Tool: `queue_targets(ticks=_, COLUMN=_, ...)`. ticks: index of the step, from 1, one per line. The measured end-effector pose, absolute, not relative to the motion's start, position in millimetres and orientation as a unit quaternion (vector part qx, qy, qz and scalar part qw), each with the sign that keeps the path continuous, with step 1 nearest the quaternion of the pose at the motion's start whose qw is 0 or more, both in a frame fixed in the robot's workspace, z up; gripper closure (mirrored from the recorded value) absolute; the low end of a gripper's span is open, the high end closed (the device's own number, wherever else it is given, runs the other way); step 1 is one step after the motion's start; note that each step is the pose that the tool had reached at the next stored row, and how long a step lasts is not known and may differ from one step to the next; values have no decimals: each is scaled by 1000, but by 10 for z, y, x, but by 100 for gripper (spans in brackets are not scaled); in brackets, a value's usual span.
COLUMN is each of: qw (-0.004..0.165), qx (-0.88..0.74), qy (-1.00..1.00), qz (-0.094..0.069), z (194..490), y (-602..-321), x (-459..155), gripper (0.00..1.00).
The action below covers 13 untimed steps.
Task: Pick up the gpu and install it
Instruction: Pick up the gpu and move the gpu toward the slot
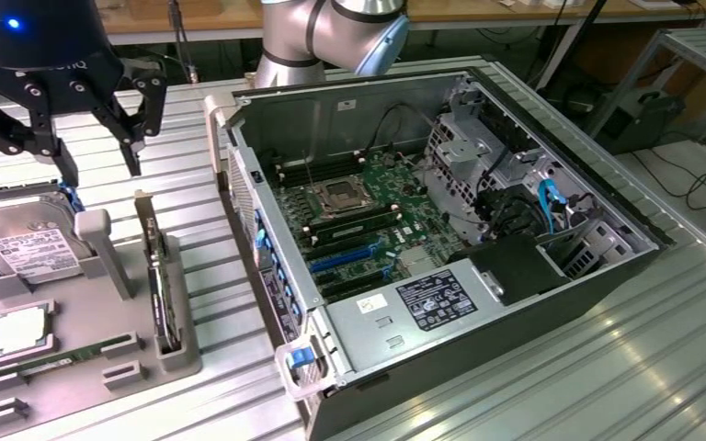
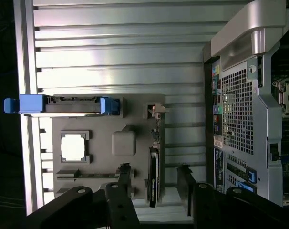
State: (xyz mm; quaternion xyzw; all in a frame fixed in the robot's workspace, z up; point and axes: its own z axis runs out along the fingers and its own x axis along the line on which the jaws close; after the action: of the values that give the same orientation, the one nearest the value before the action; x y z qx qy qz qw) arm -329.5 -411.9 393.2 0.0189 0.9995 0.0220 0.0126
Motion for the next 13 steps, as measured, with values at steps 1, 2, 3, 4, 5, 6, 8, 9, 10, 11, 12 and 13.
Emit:
queue_targets(ticks=1, qw=13, qx=18, qy=1000, qz=22, z=3931, y=-4119, x=-3296, gripper=46)
queue_targets(ticks=2, qw=13, qx=14, qy=1000, qz=20, z=3929, y=-4119, x=-3296, gripper=46)
queue_targets(ticks=3, qw=13, qx=10, qy=1000, qz=18, z=3926, y=-4119, x=-3296, gripper=46)
queue_targets(ticks=4, qw=13, qx=6, qy=1000, qz=17, z=3920, y=-4119, x=-3296, gripper=46)
queue_targets(ticks=5, qw=12, qx=4, qy=1000, qz=17, z=3907, y=-4134, x=-3297, gripper=46)
queue_targets(ticks=6, qw=12, qx=4, qy=1000, qz=17, z=3899, y=-4150, x=-3297, gripper=46)
queue_targets(ticks=8, qw=12, qx=4, qy=1000, qz=17, z=3886, y=-4196, x=-3297, gripper=46)
queue_targets(ticks=9, qw=12, qx=4, qy=1000, qz=17, z=3879, y=-4222, x=-3297, gripper=46)
queue_targets(ticks=10, qw=12, qx=4, qy=1000, qz=17, z=3871, y=-4245, x=-3296, gripper=46)
queue_targets(ticks=11, qw=12, qx=4, qy=1000, qz=17, z=3862, y=-4259, x=-3296, gripper=46)
queue_targets(ticks=12, qw=12, qx=4, qy=1000, qz=17, z=3851, y=-4270, x=-3296, gripper=46)
queue_targets(ticks=13, qw=12, qx=4, qy=1000, qz=17, z=3842, y=-4276, x=-3296, gripper=46)
